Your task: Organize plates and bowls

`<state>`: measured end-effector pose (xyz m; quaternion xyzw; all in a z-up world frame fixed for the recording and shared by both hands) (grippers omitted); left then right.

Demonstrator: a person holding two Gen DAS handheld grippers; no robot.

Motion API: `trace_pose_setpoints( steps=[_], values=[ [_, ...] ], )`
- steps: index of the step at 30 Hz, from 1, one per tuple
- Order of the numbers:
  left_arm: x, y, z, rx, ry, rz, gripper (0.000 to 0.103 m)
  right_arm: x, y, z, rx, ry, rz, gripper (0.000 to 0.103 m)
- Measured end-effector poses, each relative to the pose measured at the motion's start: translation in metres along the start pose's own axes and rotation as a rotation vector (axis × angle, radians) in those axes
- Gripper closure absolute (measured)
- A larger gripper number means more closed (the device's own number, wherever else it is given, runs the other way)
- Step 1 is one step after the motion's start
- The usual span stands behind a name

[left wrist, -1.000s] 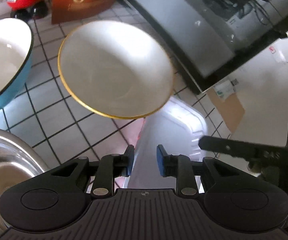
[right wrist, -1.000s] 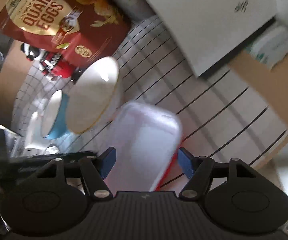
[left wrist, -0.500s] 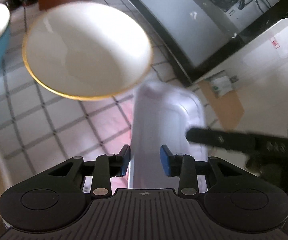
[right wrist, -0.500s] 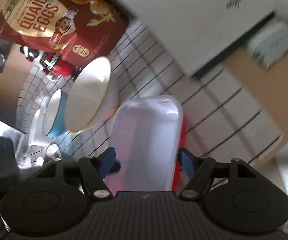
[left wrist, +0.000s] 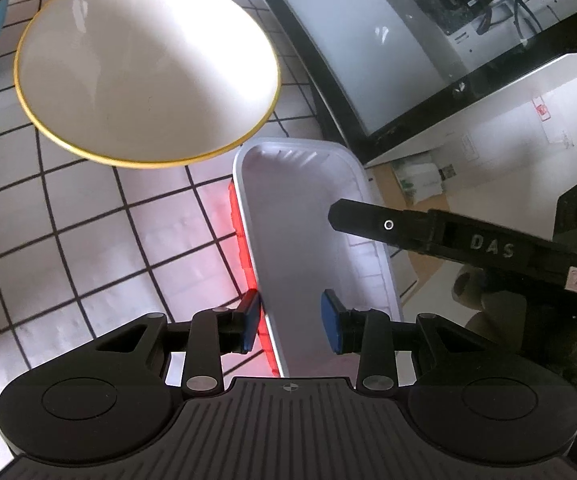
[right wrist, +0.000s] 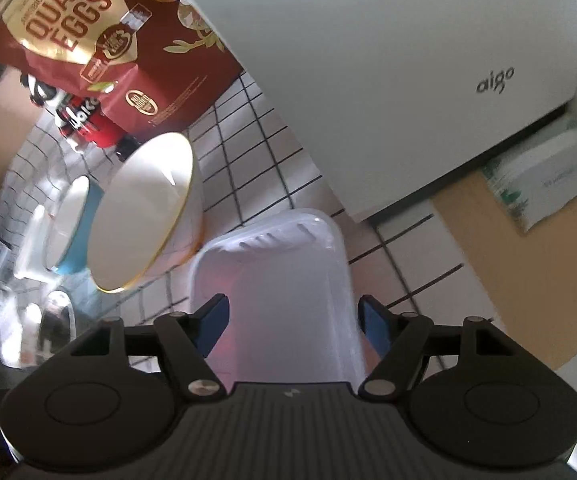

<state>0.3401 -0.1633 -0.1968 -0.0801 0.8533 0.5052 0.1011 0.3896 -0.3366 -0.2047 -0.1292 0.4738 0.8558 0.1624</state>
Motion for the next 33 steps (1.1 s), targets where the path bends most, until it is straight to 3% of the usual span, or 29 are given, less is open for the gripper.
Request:
trace_pose_setpoints(
  steps=[5,9,13,16,18,25,33],
  values=[
    [0.005,0.035,0.005,0.012,-0.017,-0.042,0.066,0.004,0.021,0.01,0.134,0.141,-0.071,0.028],
    [0.012,0.092,0.021,0.001,-0.024,-0.16,0.066,0.006,0.038,0.04,0.128,0.247,-0.13,0.022],
    [0.014,0.16,0.067,-0.12,0.054,-0.339,0.066,0.006,0.03,0.088,0.025,0.31,-0.135,0.017],
    [0.018,0.2,0.113,-0.297,0.109,-0.449,0.066,0.013,0.01,0.129,-0.035,0.372,-0.108,0.015],
    [0.027,0.214,0.149,-0.391,0.188,-0.457,0.066,0.024,-0.008,0.155,-0.036,0.425,-0.073,0.015],
    [0.063,0.218,0.208,-0.406,0.375,-0.433,0.066,0.066,-0.056,0.225,-0.015,0.65,-0.009,0.014],
    [0.066,0.207,0.235,-0.417,0.423,-0.434,0.066,0.054,-0.097,0.239,-0.103,0.514,0.083,0.014]
  ],
)
Point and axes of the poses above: each gripper's, at about its wrist camera, not at the fingertips, and y roughly against the way its jaws point, z to its left, x to its underside, the point moved 7 cm from there along -y, roughly the way its jaws point, and after that the axes turned 5 degrees about -x, right-handed, at the moved point
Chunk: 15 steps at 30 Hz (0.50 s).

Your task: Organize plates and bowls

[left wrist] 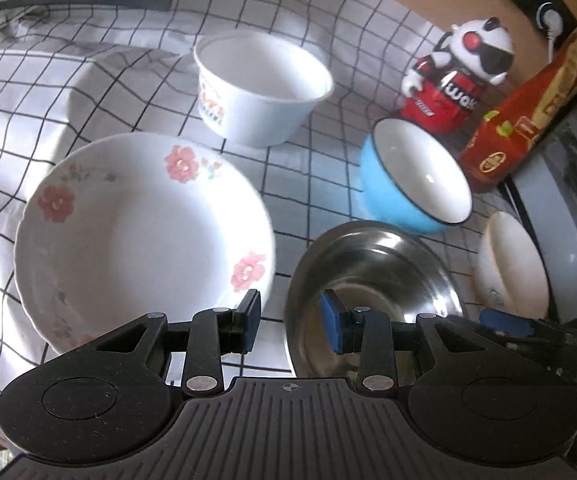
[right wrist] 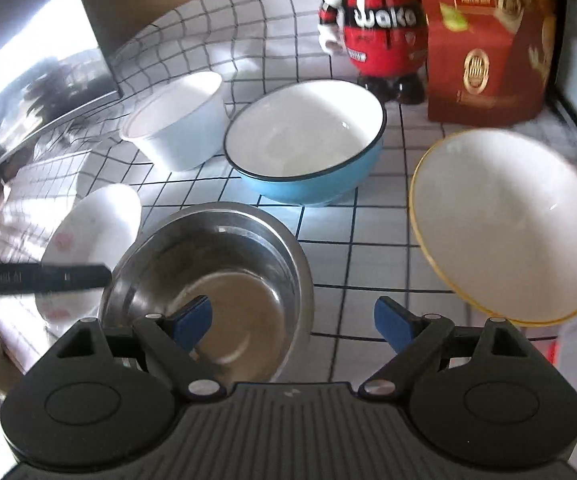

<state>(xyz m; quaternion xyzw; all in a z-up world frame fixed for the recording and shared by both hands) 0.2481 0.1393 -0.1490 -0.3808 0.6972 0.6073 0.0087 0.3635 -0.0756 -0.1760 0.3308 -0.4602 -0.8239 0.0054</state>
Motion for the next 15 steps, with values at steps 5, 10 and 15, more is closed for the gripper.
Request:
trace_pose_setpoints(
  steps=[5,10,15],
  values=[
    [0.001,-0.012,-0.009,0.052,-0.006,0.006,0.066,0.0,-0.02,0.003,-0.079,-0.099,0.054,0.029],
    [0.003,-0.014,-0.012,0.051,-0.022,0.021,0.066,0.001,-0.021,0.01,-0.088,-0.094,0.056,0.037],
    [0.017,-0.007,-0.013,0.09,-0.022,0.12,0.066,0.007,-0.013,0.006,-0.106,-0.115,0.076,0.037]
  ],
)
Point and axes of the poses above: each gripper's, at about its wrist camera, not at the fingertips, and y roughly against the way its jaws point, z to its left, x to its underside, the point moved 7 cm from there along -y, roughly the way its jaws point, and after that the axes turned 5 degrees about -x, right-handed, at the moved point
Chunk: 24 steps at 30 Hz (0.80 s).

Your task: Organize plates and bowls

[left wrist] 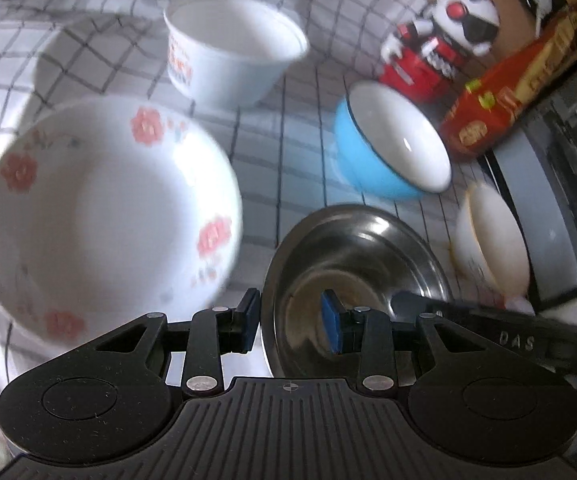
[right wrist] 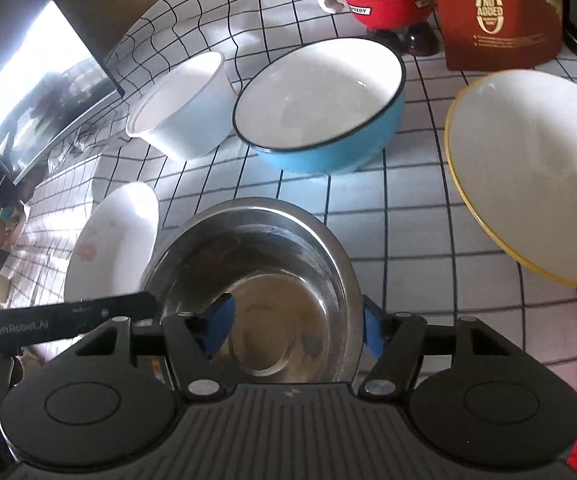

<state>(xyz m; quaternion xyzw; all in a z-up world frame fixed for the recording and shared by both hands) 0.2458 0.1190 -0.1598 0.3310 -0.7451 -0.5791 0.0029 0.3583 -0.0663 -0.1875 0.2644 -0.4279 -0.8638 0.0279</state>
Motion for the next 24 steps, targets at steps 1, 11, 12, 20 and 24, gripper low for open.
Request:
trace_pose_setpoints(
  steps=[1,11,12,20,24],
  values=[
    [0.004,0.001,-0.001,0.009,-0.006,0.018,0.066,0.004,0.004,0.0,0.0,0.009,0.004,0.037],
    [0.028,-0.02,-0.012,0.015,-0.013,0.08,0.069,0.034,0.006,-0.017,-0.002,-0.034,0.065,0.036],
    [0.029,-0.022,-0.012,0.014,-0.011,0.082,0.069,0.034,0.005,-0.018,-0.007,-0.044,0.069,0.034],
    [0.026,-0.033,-0.012,0.017,0.006,0.116,0.069,0.038,0.002,-0.023,-0.057,-0.097,0.096,0.025],
    [0.025,-0.033,-0.012,0.019,0.007,0.124,0.069,0.036,0.001,-0.025,-0.099,-0.108,0.113,0.017]
  ],
)
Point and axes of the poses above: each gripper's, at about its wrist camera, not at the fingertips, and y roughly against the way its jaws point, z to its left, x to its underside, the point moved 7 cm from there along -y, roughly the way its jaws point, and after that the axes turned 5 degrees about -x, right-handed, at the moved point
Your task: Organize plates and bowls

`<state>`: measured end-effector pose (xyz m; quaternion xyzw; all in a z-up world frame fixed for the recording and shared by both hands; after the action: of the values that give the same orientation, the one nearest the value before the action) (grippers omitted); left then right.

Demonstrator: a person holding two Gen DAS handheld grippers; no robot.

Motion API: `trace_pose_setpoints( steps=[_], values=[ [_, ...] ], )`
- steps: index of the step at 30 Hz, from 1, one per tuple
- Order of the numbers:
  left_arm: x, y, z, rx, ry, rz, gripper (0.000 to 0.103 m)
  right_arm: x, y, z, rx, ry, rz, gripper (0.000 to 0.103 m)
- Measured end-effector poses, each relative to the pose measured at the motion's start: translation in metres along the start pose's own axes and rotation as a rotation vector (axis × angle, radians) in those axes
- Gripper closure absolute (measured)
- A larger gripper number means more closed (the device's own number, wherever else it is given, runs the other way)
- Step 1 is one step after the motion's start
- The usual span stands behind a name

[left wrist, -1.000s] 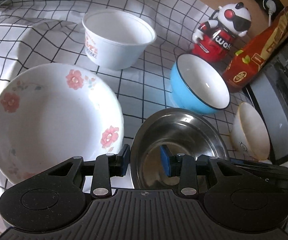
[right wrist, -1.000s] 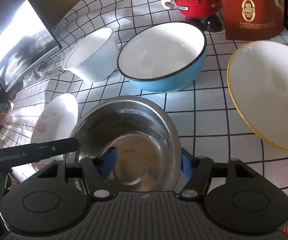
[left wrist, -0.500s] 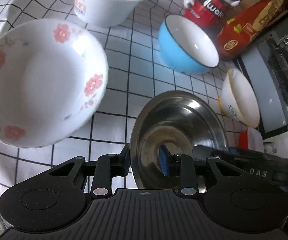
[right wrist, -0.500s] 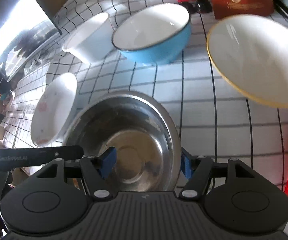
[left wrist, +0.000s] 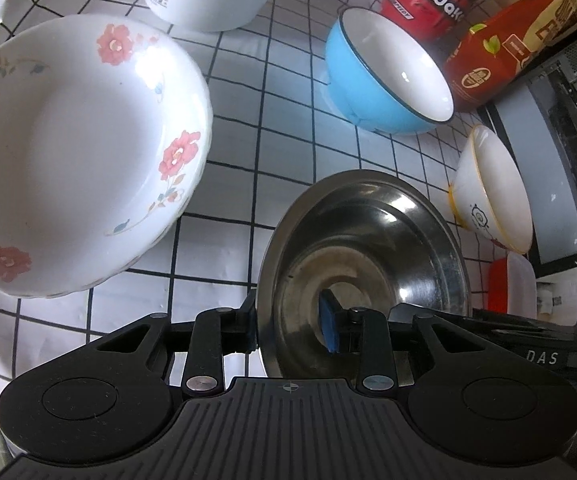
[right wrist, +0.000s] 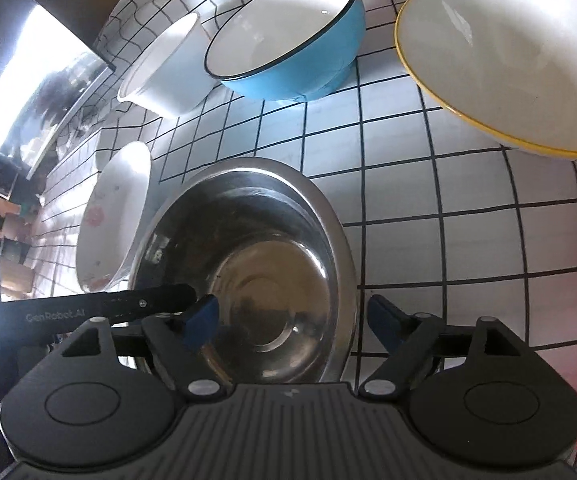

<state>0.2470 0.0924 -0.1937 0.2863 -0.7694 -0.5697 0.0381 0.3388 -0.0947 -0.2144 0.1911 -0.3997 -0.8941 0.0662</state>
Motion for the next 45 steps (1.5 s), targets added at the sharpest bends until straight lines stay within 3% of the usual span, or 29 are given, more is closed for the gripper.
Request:
trace_pose_setpoints(
  steps=[5,15,21,23,26,28,30,32,37,41,45],
  values=[
    [0.0,0.006,0.003,0.008,0.009,0.001,0.07,-0.003,-0.003,-0.002,-0.1,-0.048,0.014,0.0],
    [-0.001,0.013,0.002,-0.004,-0.012,-0.021,0.07,-0.004,-0.004,-0.002,-0.083,-0.088,-0.016,0.0],
    [0.001,0.001,-0.001,-0.015,-0.015,-0.014,0.07,0.006,-0.013,0.019,0.014,0.165,0.058,0.0],
    [0.002,0.0,-0.002,-0.024,-0.028,-0.015,0.07,0.005,-0.011,0.018,0.02,0.147,0.067,0.009],
    [0.002,0.0,-0.003,-0.021,-0.033,-0.023,0.07,0.002,0.001,0.012,0.002,0.081,0.015,0.012],
    [0.002,0.0,-0.003,-0.024,-0.041,-0.029,0.072,0.001,0.006,0.008,0.056,0.074,-0.025,0.024],
    [0.003,-0.002,-0.005,-0.031,-0.057,-0.027,0.078,0.0,0.008,0.005,0.1,0.089,-0.04,0.046],
    [0.003,-0.004,-0.005,-0.017,-0.04,-0.012,0.079,0.002,0.004,0.004,0.119,0.081,-0.026,0.054],
    [0.002,0.008,-0.005,-0.019,-0.046,-0.041,0.079,0.003,0.01,0.011,0.156,0.079,-0.05,0.058],
    [-0.014,0.038,0.006,0.007,-0.025,-0.139,0.079,-0.011,0.024,0.044,0.148,0.141,-0.132,0.058],
    [-0.034,0.078,0.037,0.045,0.028,-0.249,0.08,-0.031,0.013,0.09,0.131,0.226,-0.192,0.057]
  ],
)
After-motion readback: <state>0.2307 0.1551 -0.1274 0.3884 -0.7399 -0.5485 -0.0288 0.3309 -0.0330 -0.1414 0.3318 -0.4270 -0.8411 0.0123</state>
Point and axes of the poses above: each gripper's, at about its wrist camera, not at the fingertips, and y roughly against the way its jaws point, z to its left, x to its underside, the point moved 7 cm from there along -y, roughly the way its jaws point, and after that the axes turned 5 degrees about -x, right-handed, at the moved point
